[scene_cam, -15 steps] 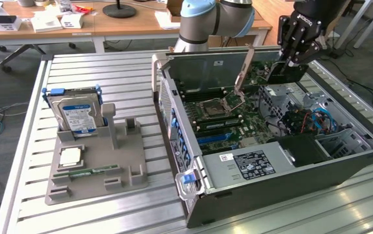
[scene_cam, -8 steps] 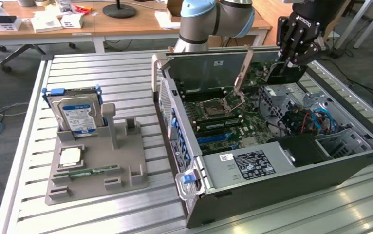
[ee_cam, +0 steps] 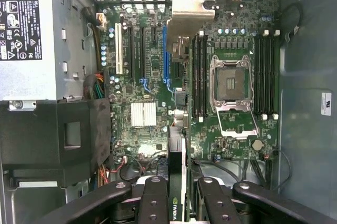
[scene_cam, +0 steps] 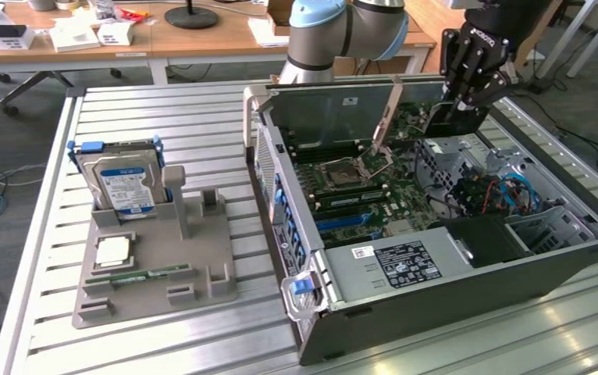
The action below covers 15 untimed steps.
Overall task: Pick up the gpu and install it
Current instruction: 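Insert the gpu into the slot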
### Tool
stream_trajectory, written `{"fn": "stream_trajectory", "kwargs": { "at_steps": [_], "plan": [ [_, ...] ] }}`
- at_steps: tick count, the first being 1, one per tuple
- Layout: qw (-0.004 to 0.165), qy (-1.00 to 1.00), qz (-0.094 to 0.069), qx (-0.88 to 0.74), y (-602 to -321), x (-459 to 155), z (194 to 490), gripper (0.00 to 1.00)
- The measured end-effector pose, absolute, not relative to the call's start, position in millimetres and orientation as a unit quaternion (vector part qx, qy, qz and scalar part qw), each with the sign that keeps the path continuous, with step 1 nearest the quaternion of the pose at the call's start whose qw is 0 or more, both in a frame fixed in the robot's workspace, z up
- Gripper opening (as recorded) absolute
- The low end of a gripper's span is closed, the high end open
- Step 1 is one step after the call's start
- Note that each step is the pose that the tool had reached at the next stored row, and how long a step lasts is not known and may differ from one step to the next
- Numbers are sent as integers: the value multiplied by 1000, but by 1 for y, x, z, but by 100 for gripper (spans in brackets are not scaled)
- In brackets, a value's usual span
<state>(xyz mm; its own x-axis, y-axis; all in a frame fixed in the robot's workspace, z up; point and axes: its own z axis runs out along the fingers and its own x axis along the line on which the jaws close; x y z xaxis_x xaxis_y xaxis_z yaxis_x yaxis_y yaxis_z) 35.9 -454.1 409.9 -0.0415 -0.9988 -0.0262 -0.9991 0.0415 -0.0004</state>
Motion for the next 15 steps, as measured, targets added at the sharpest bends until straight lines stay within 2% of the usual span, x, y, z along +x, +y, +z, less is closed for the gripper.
{"fn": "stream_trajectory", "kwargs": {
  "at_steps": [7, 15],
  "plan": [
    [17, 719, 10, -695, -454, 31, 408, 26],
    [17, 718, 10, -696, -454, 30, 404, 26]
  ]
}}
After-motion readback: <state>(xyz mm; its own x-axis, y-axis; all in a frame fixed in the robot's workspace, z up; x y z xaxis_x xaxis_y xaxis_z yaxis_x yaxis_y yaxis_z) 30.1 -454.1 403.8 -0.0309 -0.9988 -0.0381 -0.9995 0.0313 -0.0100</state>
